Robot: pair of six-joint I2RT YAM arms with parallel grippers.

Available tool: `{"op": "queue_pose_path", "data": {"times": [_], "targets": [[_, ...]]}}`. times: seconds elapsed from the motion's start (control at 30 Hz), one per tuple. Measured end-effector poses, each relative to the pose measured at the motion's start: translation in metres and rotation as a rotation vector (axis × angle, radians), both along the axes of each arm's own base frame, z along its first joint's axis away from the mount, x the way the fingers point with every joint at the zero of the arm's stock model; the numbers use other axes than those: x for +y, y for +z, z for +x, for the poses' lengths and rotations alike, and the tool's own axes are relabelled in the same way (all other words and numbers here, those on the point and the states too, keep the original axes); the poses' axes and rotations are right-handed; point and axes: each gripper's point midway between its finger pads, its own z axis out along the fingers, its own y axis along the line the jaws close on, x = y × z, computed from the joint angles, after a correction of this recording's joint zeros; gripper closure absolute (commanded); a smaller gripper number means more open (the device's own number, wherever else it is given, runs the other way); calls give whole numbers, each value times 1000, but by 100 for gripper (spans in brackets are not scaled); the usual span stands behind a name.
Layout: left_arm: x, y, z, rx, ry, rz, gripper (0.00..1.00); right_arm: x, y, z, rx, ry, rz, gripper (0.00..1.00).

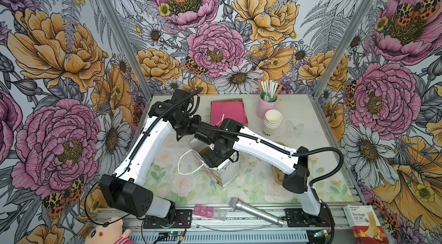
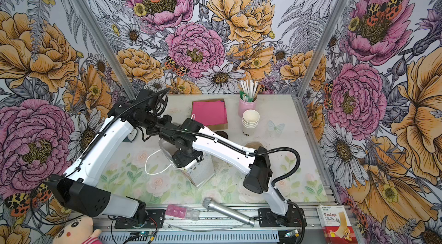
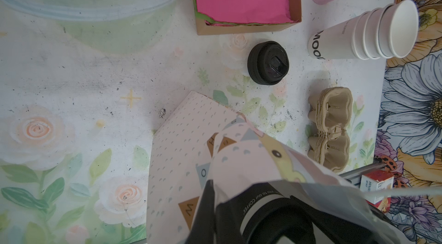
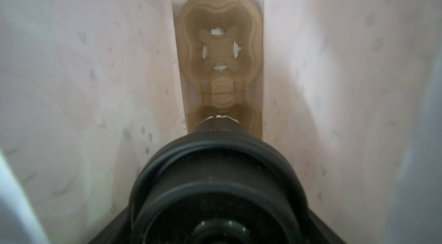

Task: Pack a coffee takeout order
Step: Place the coffee cup in the cup tray.

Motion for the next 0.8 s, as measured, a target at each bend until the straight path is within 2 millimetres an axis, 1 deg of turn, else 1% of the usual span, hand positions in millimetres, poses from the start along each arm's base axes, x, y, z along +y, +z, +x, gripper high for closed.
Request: {"op": "queue_pose_path", "data": {"times": [0.27,0.5,0.8], "targets": [[0,0,0,-1,0,0,100,3,-6,3,5,13,-3,13],[1,0,0,1,4,0,100,-1,-8,9,7,44,-10,14],[2,0,0,3,6,0,100,-5,-31,10,68,46,-58,14]]}}
